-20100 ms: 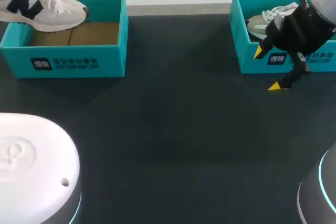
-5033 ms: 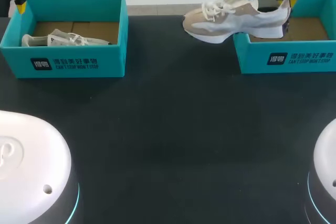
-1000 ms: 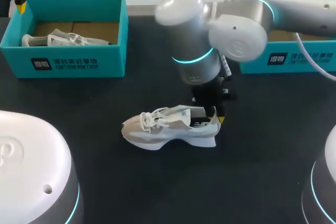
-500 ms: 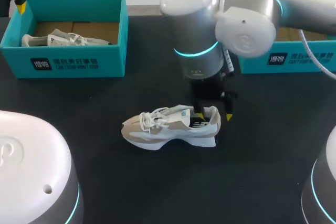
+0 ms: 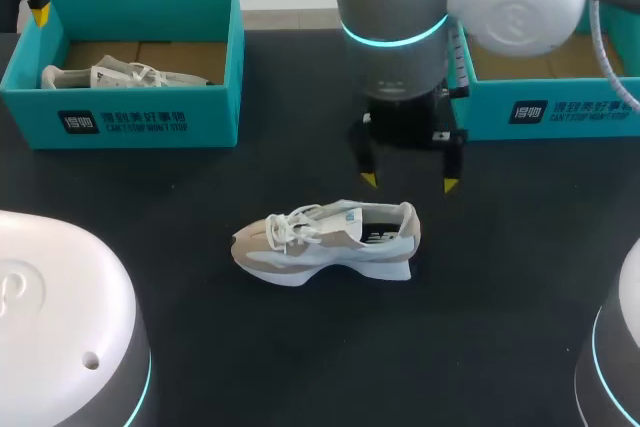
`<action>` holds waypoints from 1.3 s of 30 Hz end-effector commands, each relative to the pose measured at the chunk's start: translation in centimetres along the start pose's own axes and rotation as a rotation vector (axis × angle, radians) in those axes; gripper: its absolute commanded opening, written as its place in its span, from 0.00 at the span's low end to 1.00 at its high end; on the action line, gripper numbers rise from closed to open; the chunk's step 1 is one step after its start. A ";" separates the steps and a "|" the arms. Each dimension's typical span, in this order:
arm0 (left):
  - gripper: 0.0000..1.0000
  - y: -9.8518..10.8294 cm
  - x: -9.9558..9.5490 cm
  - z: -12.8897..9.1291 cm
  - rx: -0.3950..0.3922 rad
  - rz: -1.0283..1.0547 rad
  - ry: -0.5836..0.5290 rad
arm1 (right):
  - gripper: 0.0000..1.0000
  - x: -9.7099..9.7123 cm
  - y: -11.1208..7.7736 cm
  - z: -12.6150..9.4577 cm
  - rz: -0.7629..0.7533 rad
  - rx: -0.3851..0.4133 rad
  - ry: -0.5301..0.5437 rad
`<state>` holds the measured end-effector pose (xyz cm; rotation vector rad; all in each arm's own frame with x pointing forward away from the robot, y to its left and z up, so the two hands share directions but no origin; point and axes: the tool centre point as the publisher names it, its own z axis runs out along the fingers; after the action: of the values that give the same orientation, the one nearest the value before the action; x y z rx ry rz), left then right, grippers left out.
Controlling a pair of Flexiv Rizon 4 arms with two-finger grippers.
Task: Take the shoe out of the shoebox, open the shoe tongue, remove and reinsert the insole, then place the shoe into the shoebox
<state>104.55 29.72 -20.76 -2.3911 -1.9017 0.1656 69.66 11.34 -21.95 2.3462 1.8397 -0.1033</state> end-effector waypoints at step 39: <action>1.00 0.0 0.1 -0.1 0.002 0.001 0.001 | 1.00 0.2 0.5 -1.2 -1.241 -0.200 0.108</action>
<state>104.55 29.72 -20.75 -2.3911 -1.9017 0.1656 70.21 12.97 -20.82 1.2479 2.6553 -0.2269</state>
